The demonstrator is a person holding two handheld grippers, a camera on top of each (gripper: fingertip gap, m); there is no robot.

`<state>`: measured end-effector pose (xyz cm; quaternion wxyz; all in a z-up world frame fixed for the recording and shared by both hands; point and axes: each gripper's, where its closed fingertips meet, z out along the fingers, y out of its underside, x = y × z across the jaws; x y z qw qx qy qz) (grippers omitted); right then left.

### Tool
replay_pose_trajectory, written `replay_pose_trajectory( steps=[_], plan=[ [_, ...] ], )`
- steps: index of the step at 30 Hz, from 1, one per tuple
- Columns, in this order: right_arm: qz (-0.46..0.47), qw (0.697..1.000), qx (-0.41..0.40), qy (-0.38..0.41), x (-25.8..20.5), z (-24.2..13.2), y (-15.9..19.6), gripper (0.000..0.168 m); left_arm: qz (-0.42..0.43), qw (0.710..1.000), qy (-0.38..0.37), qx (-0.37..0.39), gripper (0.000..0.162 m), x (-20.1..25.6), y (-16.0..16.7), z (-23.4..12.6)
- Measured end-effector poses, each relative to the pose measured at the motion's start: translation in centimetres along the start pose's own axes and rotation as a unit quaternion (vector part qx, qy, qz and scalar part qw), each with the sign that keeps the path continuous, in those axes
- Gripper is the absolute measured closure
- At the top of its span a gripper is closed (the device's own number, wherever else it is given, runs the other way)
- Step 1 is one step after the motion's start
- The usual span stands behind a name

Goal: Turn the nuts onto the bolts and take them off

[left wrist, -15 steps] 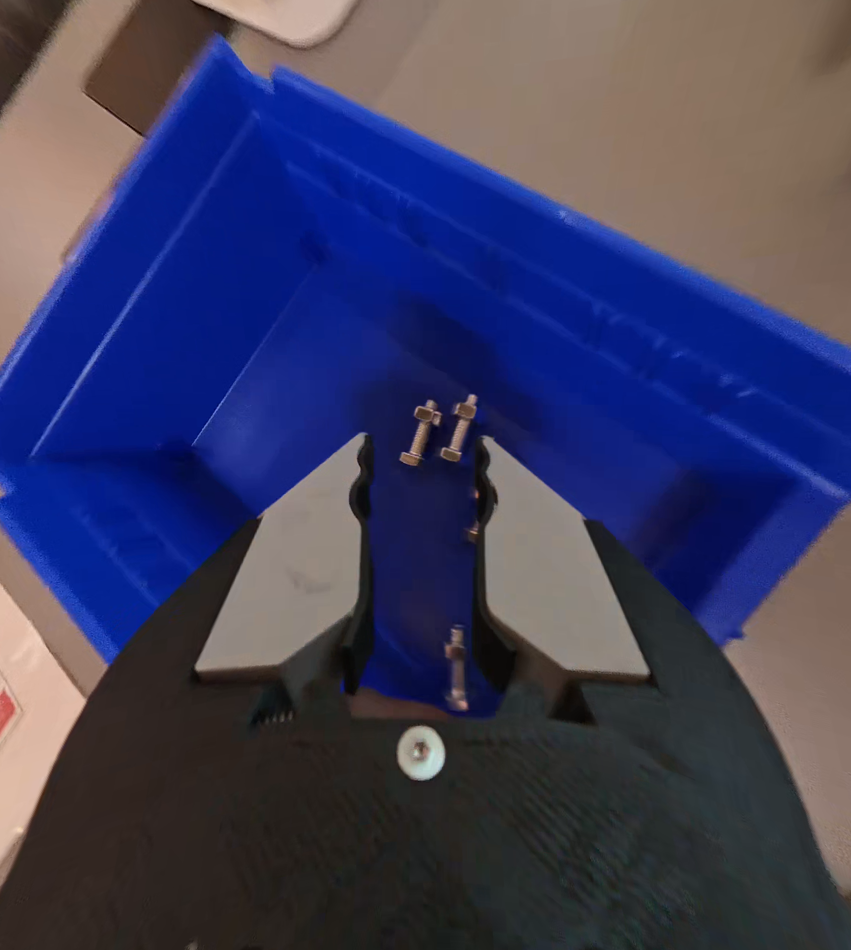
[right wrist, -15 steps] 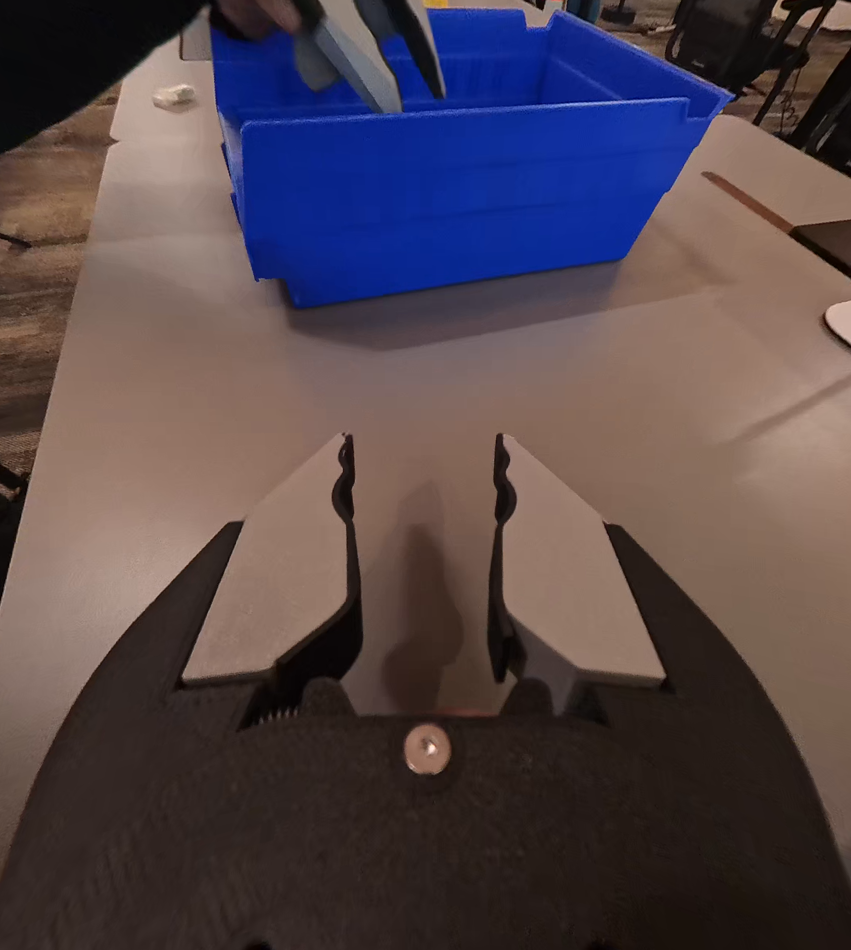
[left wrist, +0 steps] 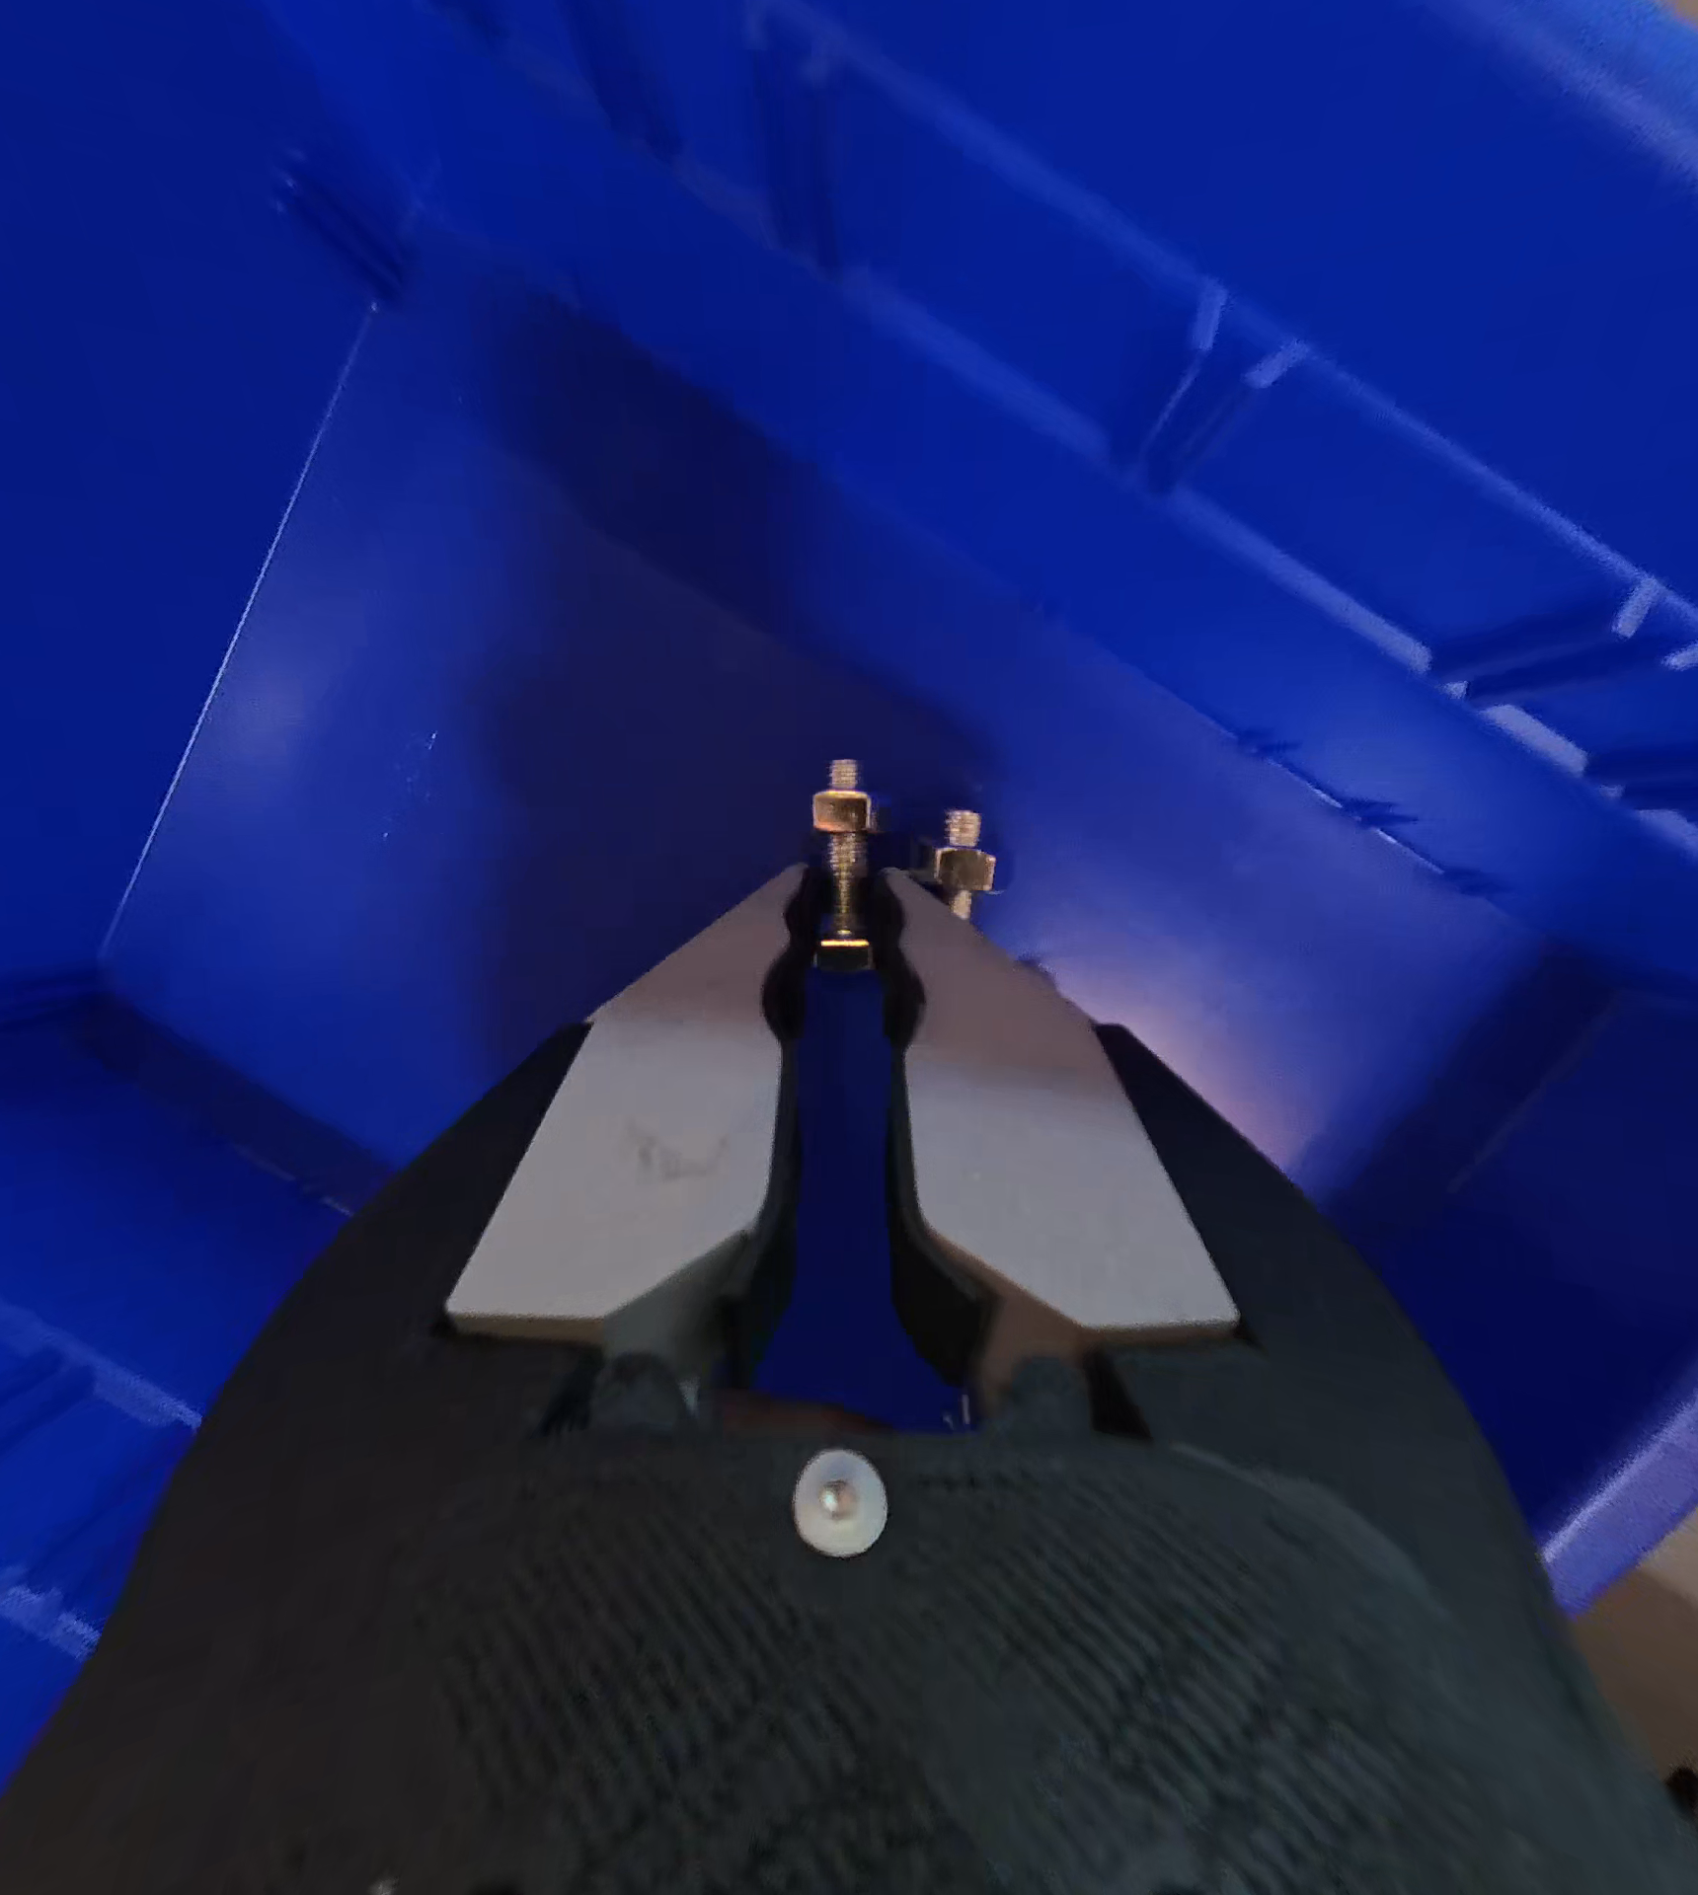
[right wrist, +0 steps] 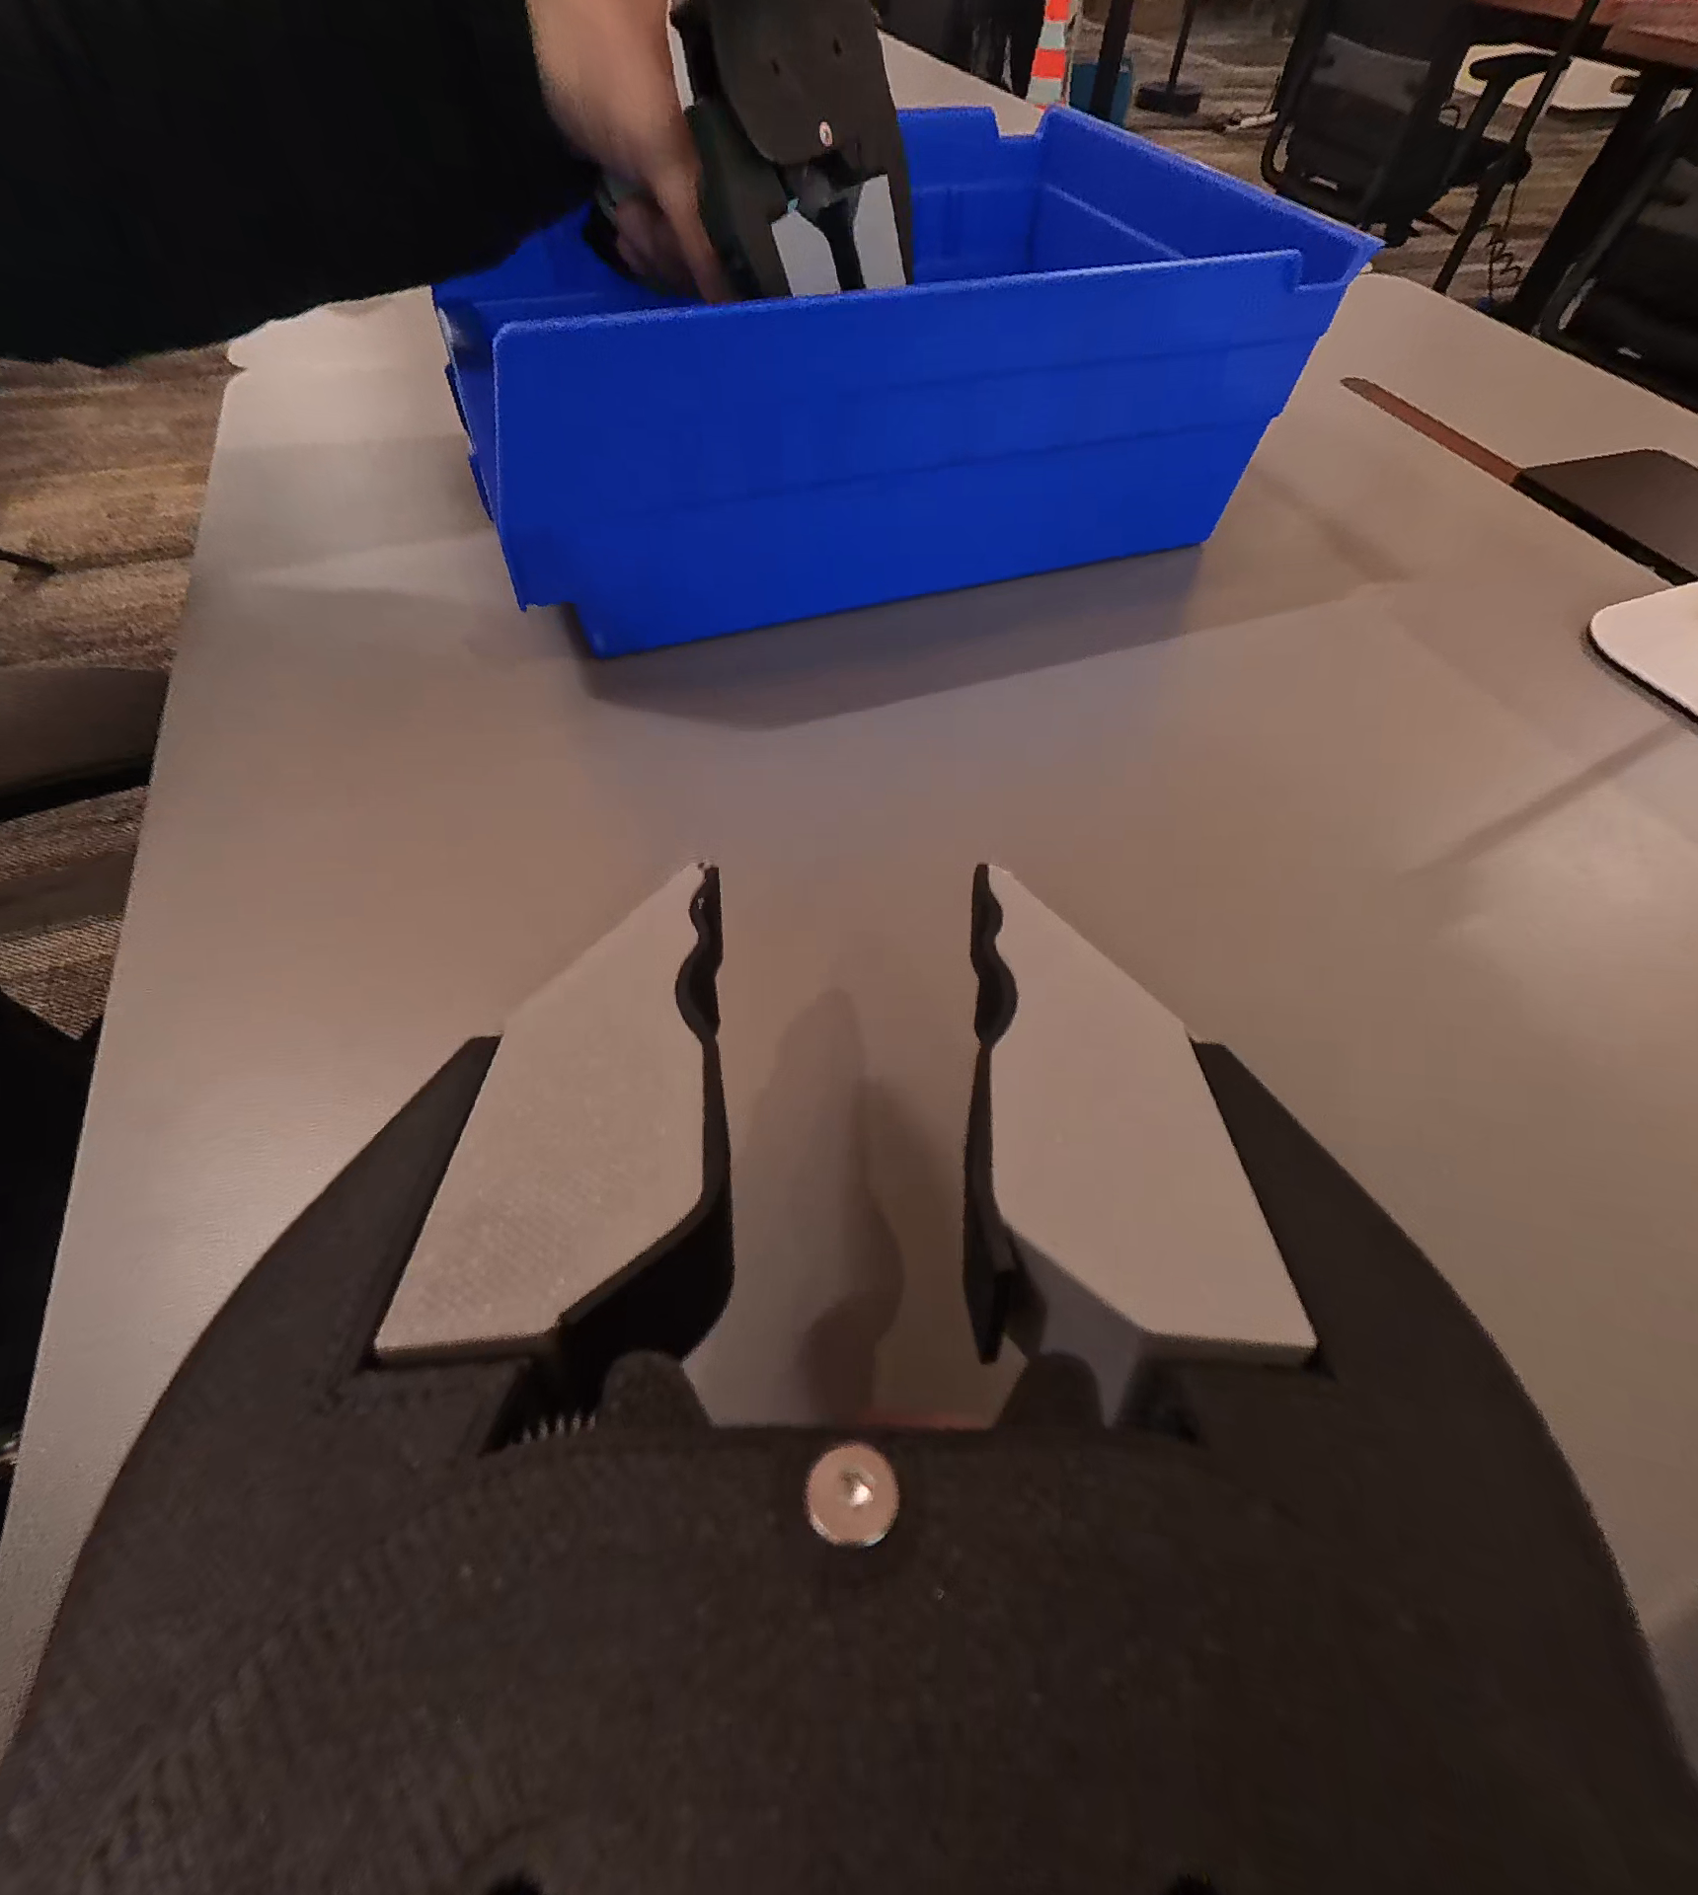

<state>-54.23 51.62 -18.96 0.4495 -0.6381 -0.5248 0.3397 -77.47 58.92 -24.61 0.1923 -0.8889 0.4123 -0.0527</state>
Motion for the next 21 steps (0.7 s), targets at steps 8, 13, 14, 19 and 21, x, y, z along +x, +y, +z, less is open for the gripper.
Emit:
replay_pose_trajectory(
  steps=[8,13,14,19,21],
  plan=[
    [0.036,0.999,0.038,-0.006,0.5,-0.6,-1.1,0.123,-0.027,0.976,-0.164,0.142,0.154,-1.2,-3.2,-5.2],
    [0.051,0.996,0.074,-0.022,0.9,-1.2,-2.5,0.120,-0.051,0.897,-0.198,0.392,0.155,3.0,-10.4,-15.2],
    [0.047,0.995,0.085,-0.031,0.7,-1.3,-3.0,0.119,-0.036,0.879,-0.169,0.445,0.155,5.4,-12.5,-16.7],
    [0.045,0.985,0.163,-0.029,1.8,-3.3,-6.0,0.117,0.005,0.810,-0.054,0.584,0.156,15.5,-19.9,-18.9],
    [0.053,0.981,0.187,-0.019,2.4,-4.5,-6.5,0.117,-0.001,0.793,-0.046,0.607,0.156,16.7,-21.5,-17.6]
  ],
)
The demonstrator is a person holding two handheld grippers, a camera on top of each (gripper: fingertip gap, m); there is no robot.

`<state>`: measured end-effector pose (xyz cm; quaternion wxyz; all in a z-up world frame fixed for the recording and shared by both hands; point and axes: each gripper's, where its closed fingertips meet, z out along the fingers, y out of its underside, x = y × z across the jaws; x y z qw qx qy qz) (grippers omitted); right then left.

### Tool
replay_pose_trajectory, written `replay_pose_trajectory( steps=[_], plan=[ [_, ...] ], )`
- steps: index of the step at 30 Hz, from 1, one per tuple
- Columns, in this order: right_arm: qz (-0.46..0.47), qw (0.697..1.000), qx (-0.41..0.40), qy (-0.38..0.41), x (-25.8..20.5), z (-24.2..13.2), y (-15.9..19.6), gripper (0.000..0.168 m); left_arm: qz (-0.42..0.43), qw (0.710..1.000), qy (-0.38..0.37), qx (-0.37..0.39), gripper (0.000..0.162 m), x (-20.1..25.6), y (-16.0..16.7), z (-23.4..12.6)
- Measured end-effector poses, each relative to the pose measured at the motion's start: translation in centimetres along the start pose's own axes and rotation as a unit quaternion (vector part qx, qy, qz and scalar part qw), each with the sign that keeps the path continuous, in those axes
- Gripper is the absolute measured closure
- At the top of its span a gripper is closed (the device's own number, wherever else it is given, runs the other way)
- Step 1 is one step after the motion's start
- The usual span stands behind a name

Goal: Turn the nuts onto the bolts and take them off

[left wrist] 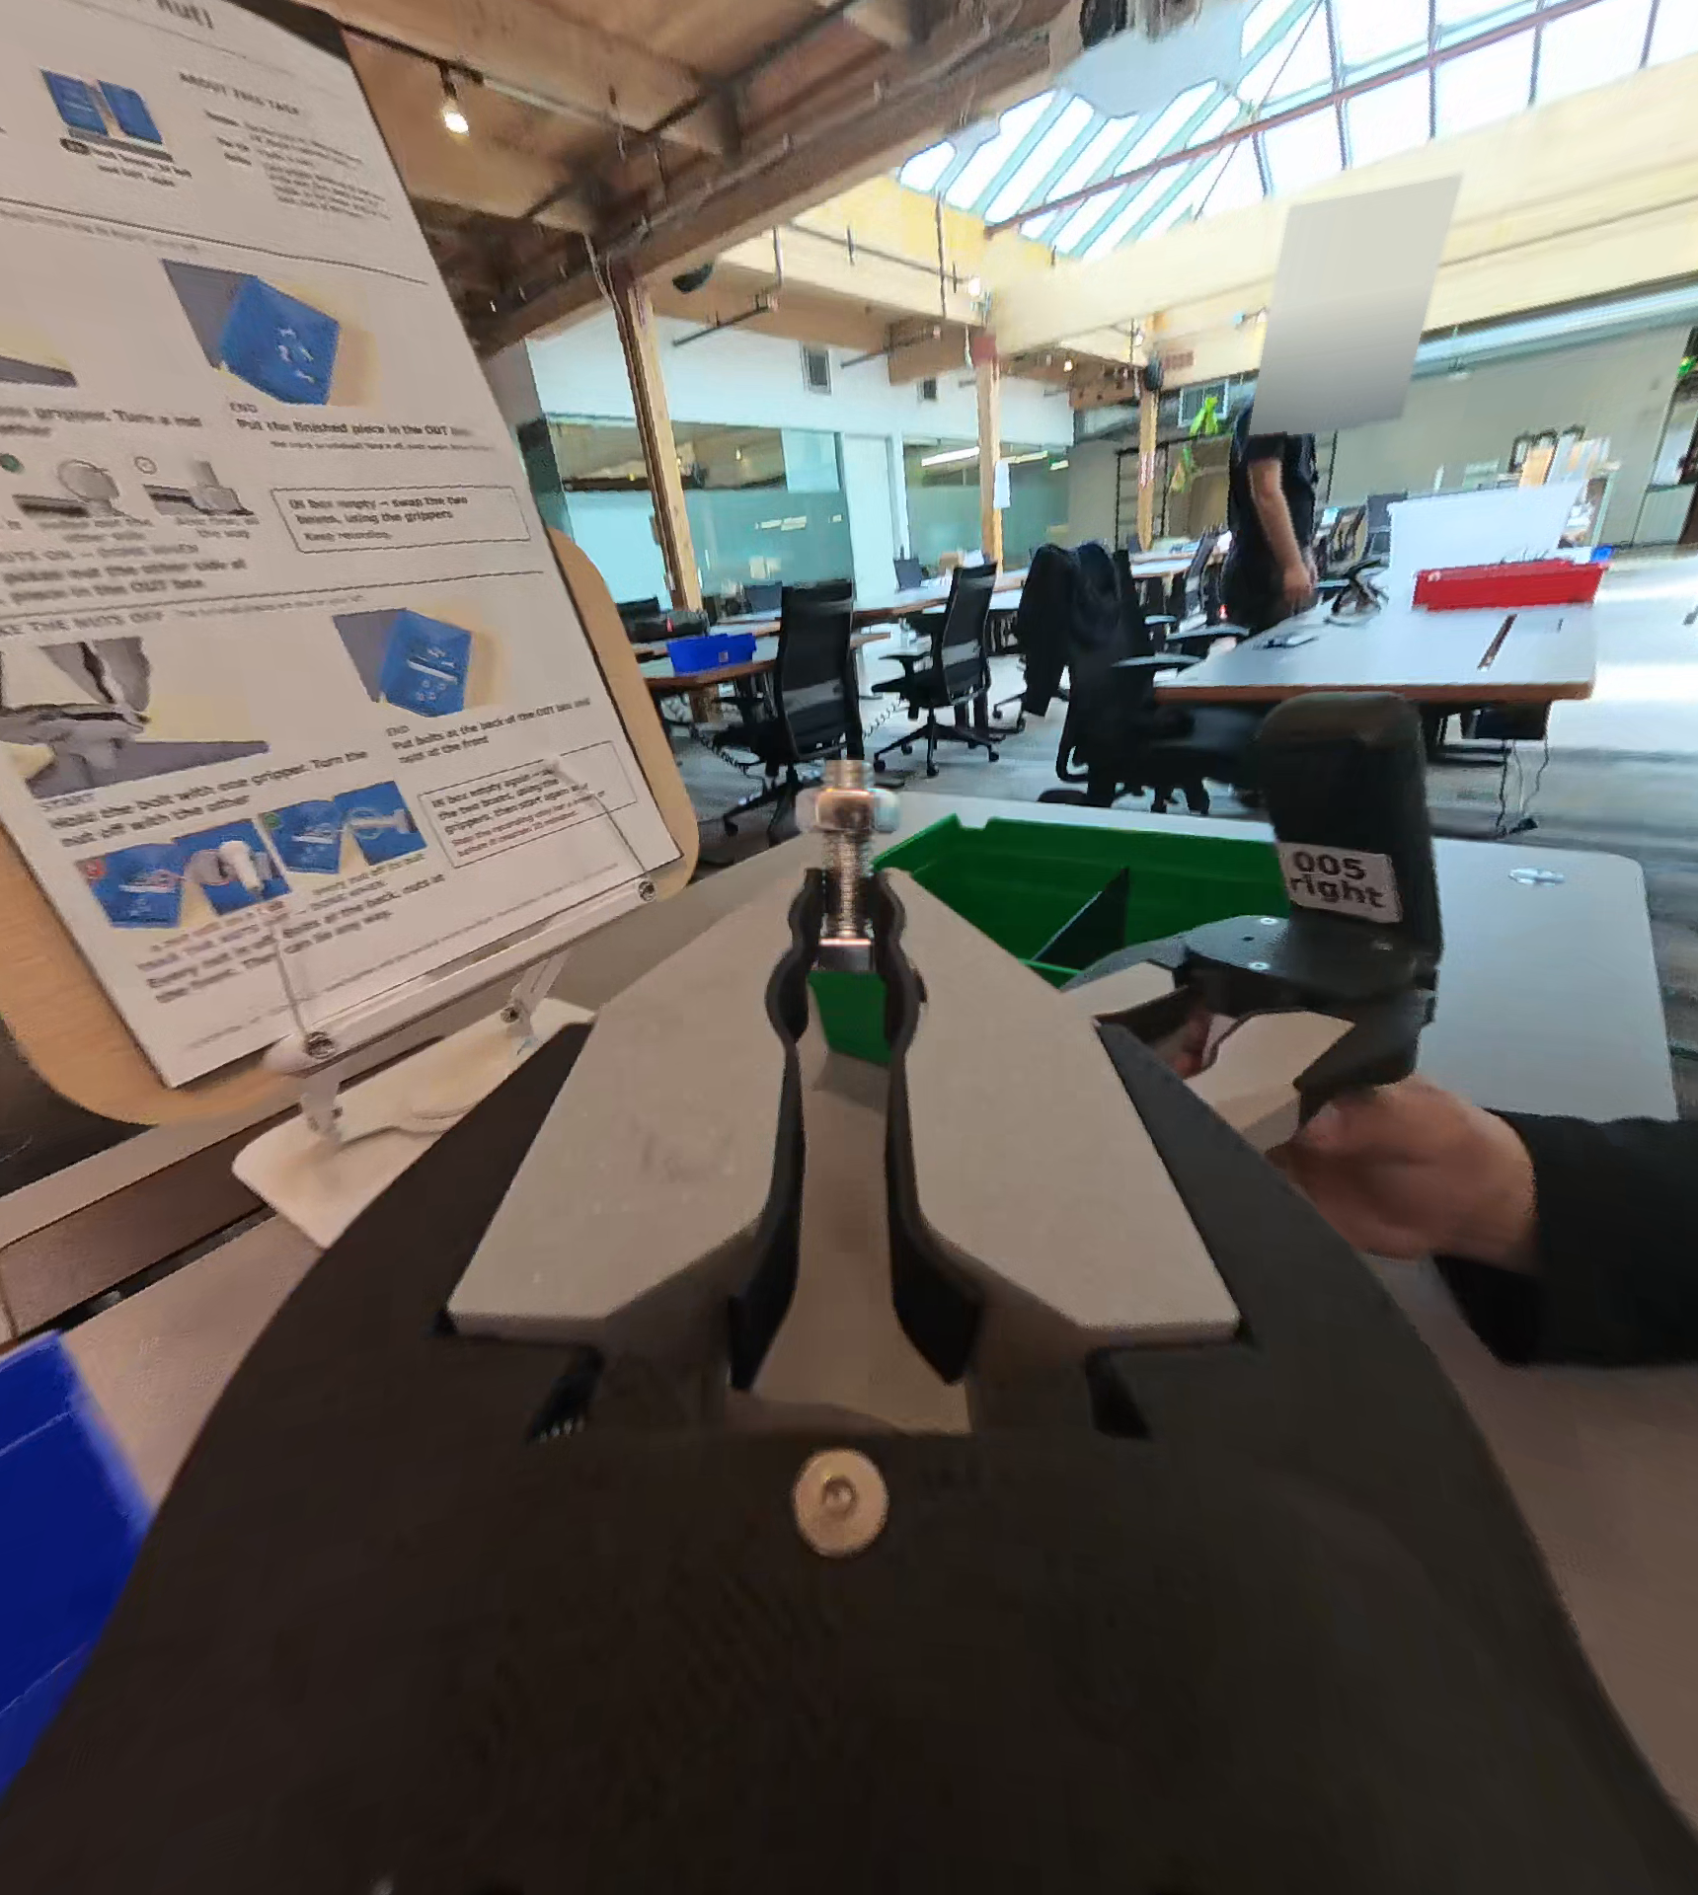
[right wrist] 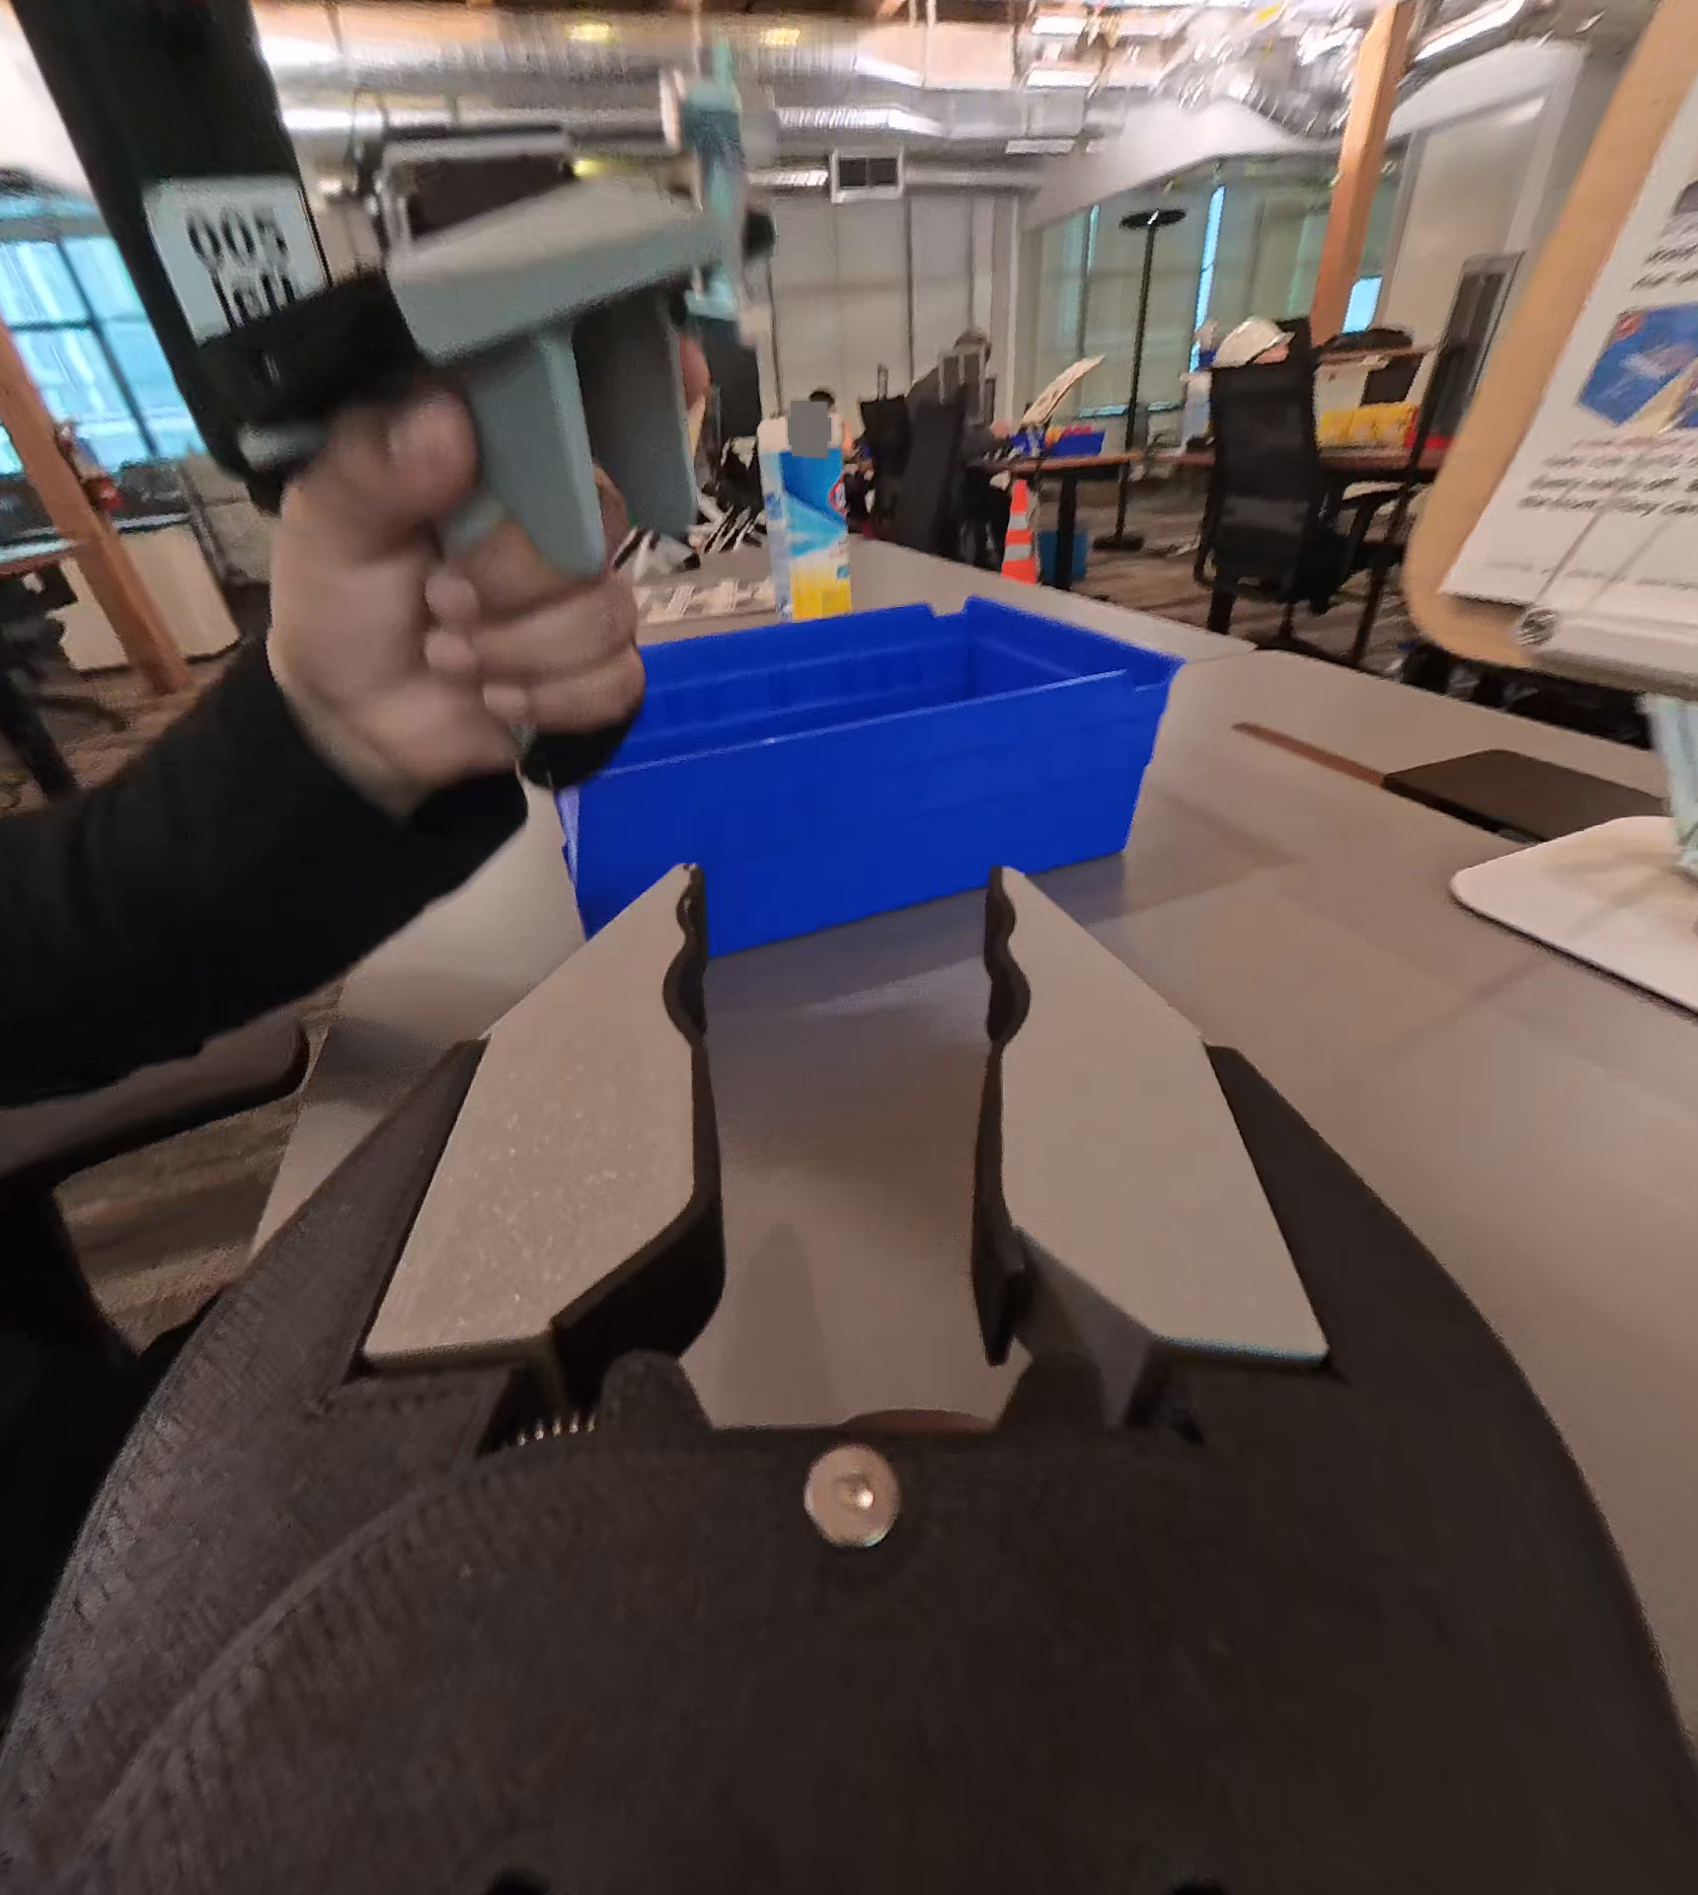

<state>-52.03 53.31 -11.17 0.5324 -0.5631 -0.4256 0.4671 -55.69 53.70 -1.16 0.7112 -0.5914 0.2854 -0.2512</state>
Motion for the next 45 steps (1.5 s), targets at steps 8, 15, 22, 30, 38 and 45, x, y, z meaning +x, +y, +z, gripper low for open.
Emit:
replay_pose_trajectory(
  steps=[8,15,22,30,38,45],
  plan=[
    [-0.022,0.997,0.048,0.064,1.4,-1.8,-1.8,0.127,-0.073,0.996,0.034,-0.034,0.156,1.1,8.7,3.0],
    [-0.011,0.996,0.026,0.085,3.4,0.0,-1.3,0.128,-0.058,0.996,0.034,-0.056,0.155,0.8,10.9,3.6],
    [-0.006,0.998,-0.013,0.063,4.5,2.0,-2.5,0.128,-0.037,0.998,-0.002,-0.057,0.156,-0.5,11.3,3.5],
    [0.048,0.997,-0.047,0.024,4.1,3.6,0.0,0.152,-0.046,0.995,0.031,-0.077,0.155,1.0,12.5,4.0],
    [0.038,0.995,-0.083,0.049,4.5,3.0,1.3,0.152,-0.054,0.991,0.028,-0.117,0.153,1.4,14.1,4.4],
    [0.044,0.995,-0.087,0.036,3.9,3.1,1.7,0.152,-0.045,0.991,0.035,-0.125,0.155,1.8,14.5,4.4]
  ],
)
